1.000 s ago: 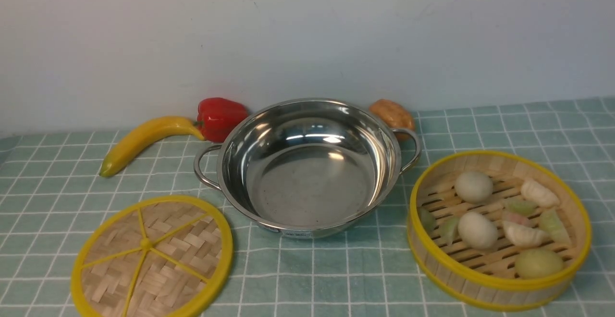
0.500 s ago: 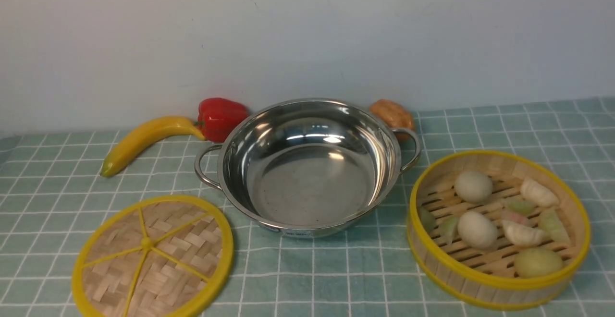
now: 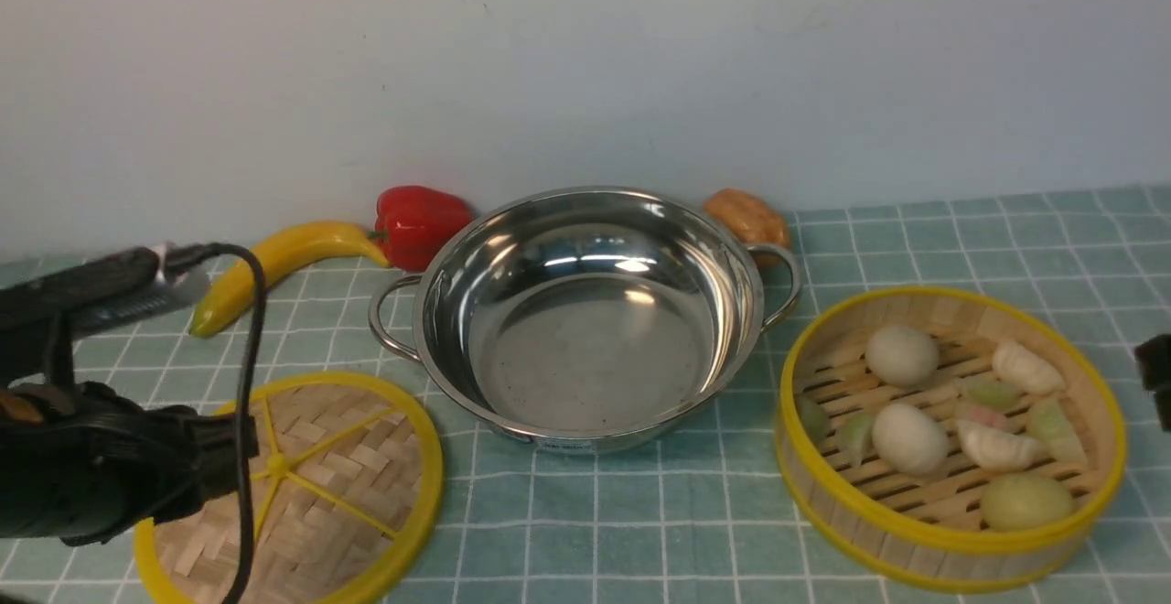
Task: Place the steamer in the pot on the blue tablecloth, and put the lid on the steamer.
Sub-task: 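Reach for and grasp the rim of the bamboo steamer holding the buns with the right gripper, then place the bamboo steamer basket of food into the steel pot with the right gripper, then grasp the bamboo steamer lid lying on the table by its centre knob, then place the yellow bamboo steamer lid onto the steamer in the pot with the left gripper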
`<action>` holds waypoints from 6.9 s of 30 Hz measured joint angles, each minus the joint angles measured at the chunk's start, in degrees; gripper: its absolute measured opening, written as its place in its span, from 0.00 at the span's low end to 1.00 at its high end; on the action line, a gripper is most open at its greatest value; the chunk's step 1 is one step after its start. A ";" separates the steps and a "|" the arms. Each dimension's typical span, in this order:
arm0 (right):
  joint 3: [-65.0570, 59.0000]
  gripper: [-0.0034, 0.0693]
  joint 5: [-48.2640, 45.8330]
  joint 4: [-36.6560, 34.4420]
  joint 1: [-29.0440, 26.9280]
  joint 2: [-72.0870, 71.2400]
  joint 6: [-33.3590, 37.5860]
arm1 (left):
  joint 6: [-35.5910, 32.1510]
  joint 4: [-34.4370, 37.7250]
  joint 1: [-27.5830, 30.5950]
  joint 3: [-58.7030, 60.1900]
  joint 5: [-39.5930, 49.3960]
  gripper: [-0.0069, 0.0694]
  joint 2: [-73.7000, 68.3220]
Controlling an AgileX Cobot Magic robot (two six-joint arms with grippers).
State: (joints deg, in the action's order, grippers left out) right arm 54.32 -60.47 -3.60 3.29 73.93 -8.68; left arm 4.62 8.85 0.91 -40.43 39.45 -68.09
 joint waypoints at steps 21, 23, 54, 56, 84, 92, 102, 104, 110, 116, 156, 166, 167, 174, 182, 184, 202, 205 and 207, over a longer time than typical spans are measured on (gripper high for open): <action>0.11 0.38 16.83 9.62 0.00 17.70 -6.65 | 1.85 -9.52 0.00 -7.73 2.15 0.41 -6.19; 0.11 0.38 18.00 10.06 0.00 18.92 -7.64 | 1.85 -9.52 0.00 -7.73 2.41 0.41 -6.19; 12.87 0.13 -5.87 4.16 -0.05 8.54 -0.21 | 1.68 -10.56 0.00 -7.73 4.06 0.41 -6.21; 17.28 0.13 -6.19 -0.56 0.44 9.35 2.61 | 1.68 -10.58 0.00 -7.73 4.06 0.41 -6.21; 86.44 0.13 -11.10 -5.71 19.46 65.90 -0.93 | 1.68 -10.76 0.00 -7.73 3.97 0.41 -6.21; 86.50 0.13 -11.47 -5.13 20.05 69.15 -1.06 | 1.68 -10.76 0.00 -7.73 3.95 0.41 -6.21; 86.50 0.13 -11.35 -4.44 20.69 71.51 -2.09 | 1.68 -10.76 0.00 -7.73 2.75 0.41 -6.21; 86.50 0.13 -11.35 -3.92 20.69 72.15 -2.29 | 1.68 -10.76 0.00 -7.73 2.61 0.41 -6.21; 86.50 0.13 -11.65 -1.65 20.69 72.47 -2.87 | 1.68 -10.76 0.00 -7.73 2.61 0.41 -6.21; 86.50 0.13 -11.65 -1.82 20.69 72.47 -2.99 | 1.68 -10.76 0.00 -7.73 2.48 0.41 -6.21; 87.06 0.69 -9.83 -8.10 20.69 17.93 3.92 | -6.91 -0.31 0.00 -9.09 -10.52 0.24 -28.04; 66.49 0.58 -9.57 17.39 20.69 -5.18 2.80 | 1.57 -14.39 3.23 -27.97 14.12 0.24 -20.98; 64.74 0.58 -9.57 18.32 20.69 -6.31 2.65 | 1.90 -14.99 3.23 -28.59 14.43 0.24 -20.86; 27.49 0.50 -9.79 23.04 20.69 -27.11 -4.25 | -2.98 -13.80 -10.56 -50.52 17.63 0.24 -24.46; -2.62 0.42 -10.68 15.00 20.69 -41.36 -12.91 | -1.41 -21.54 -29.68 -66.90 23.29 0.24 -45.26; -4.86 0.41 -10.68 13.05 20.69 -43.01 -13.68 | -0.42 -23.85 -31.85 -69.77 24.94 0.24 -49.34; -6.33 0.38 -10.57 9.40 20.69 -45.72 -14.41 | 3.32 -28.05 -33.43 -75.86 24.69 0.24 -57.33; -6.33 0.38 -10.57 9.38 20.69 -45.72 -14.41 | 3.44 -27.85 -33.23 -75.86 24.65 0.24 -57.45; -6.33 0.38 -10.57 9.31 20.69 -45.72 -14.48 | 3.49 -27.76 -32.81 -75.93 24.61 0.24 -57.72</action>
State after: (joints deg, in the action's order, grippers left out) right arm 47.99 -71.04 5.72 23.97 28.21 -23.16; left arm 8.11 -18.91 -31.90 -116.36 64.06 -125.80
